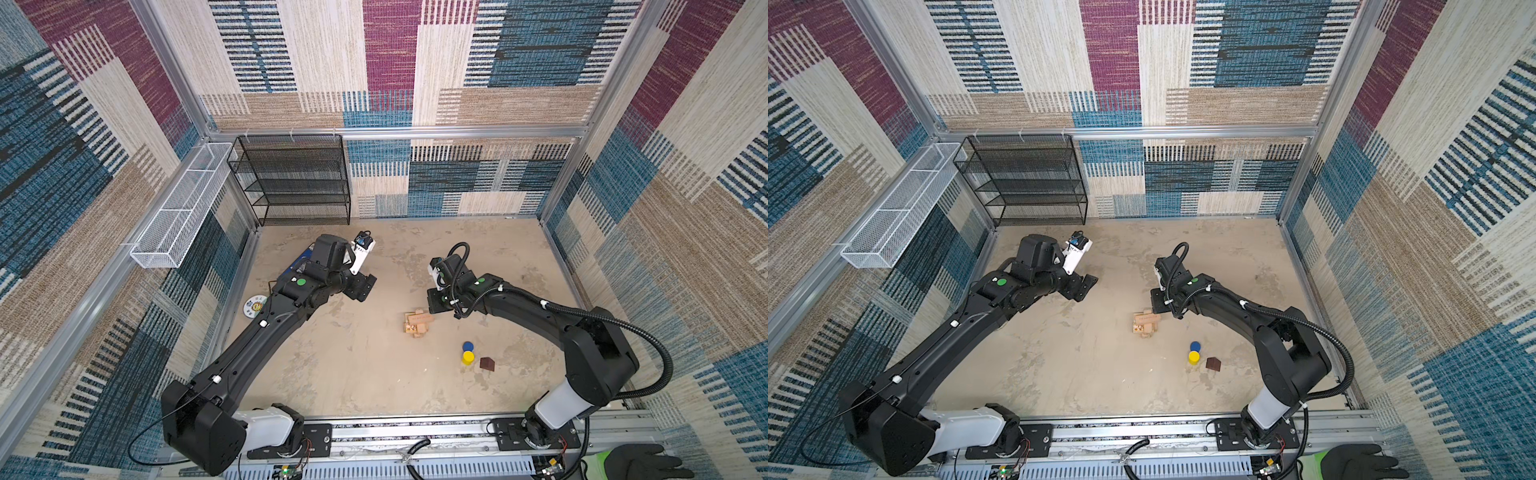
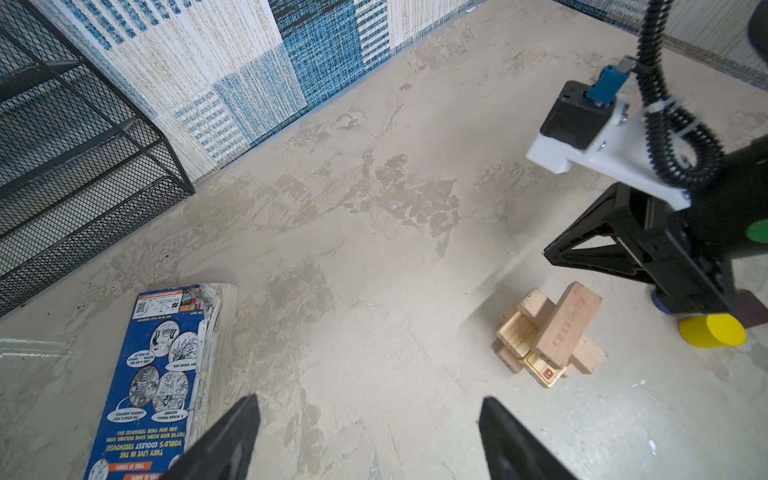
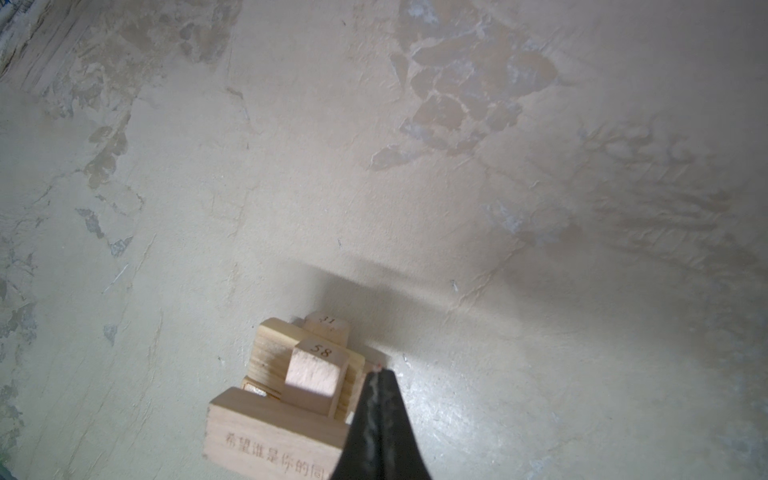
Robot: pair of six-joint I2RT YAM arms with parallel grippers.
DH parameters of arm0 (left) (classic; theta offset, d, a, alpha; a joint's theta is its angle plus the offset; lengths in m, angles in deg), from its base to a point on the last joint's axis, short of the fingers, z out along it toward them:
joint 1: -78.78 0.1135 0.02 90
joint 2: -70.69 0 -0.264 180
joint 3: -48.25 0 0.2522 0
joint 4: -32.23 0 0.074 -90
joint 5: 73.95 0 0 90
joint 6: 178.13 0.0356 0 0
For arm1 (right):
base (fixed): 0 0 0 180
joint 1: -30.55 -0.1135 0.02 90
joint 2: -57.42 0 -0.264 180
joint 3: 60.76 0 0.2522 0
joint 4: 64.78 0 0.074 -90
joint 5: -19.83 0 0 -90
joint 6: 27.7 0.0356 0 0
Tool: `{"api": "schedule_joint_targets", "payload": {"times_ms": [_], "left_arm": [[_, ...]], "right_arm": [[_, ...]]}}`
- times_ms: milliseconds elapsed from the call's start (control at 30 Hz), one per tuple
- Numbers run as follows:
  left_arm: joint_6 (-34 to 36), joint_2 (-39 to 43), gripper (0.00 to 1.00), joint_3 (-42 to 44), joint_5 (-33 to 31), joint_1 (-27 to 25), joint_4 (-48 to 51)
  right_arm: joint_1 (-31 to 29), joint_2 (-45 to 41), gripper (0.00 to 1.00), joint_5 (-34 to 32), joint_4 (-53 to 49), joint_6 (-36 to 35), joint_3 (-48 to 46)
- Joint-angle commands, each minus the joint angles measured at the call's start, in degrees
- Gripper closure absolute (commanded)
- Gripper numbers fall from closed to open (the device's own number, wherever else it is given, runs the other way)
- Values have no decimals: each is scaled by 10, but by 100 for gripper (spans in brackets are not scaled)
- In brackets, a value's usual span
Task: Build the wood block tower
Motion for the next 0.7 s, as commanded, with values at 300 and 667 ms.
{"api": "schedule_joint_targets", "payload": {"times_ms": [300, 667], "left_arm": [[-2, 5, 13, 3, -9, 0, -2], [2, 7, 13, 6, -15, 0, -3]], "right_arm": [[-1, 11, 99, 17, -5, -7, 10], [0, 14, 99, 23, -13, -8, 8]]}}
